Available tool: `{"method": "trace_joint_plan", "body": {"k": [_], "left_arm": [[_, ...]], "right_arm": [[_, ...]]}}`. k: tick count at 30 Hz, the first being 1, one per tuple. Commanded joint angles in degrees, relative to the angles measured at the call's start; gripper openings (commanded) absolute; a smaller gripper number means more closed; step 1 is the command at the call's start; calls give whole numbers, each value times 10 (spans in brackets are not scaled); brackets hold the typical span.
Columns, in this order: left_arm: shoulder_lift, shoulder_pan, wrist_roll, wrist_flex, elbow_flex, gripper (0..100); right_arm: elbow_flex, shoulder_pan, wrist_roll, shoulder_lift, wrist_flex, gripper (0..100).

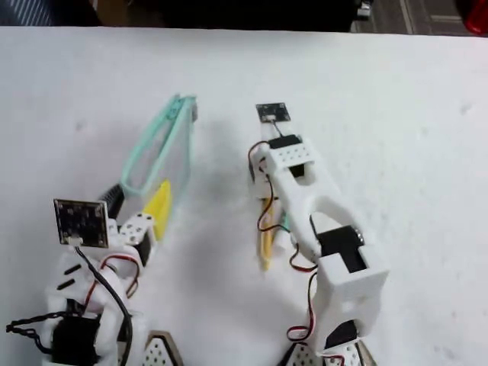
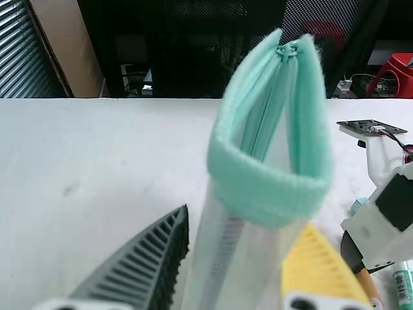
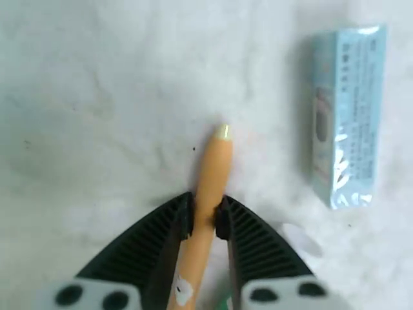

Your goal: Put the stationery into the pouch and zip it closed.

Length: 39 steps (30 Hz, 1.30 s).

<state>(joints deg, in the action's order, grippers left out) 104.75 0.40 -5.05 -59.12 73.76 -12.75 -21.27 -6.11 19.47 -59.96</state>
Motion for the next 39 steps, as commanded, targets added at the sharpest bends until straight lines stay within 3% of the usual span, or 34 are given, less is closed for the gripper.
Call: {"method": "trace_joint_plan", "body": {"k": [1,9,13,25,32,39], "left_arm": [[0,4,-4,18,-3,231],[0,4,-5,18,-3,232],[0,4,-5,17,-3,232],[0,4,-5,15,-3,234],[0,5,-4,14,-3,234],[0,5,-3,14,-2,234]], "right_arm": [[15,-2,7,0,1,16],[36,-3,8,-2,7,16],[69,-7,8,-33,-43,16],[226,-7,8,-264,-167,16],[291,-15,4,-428,-146,16],[254,-134,7,-516,23,16]]}}
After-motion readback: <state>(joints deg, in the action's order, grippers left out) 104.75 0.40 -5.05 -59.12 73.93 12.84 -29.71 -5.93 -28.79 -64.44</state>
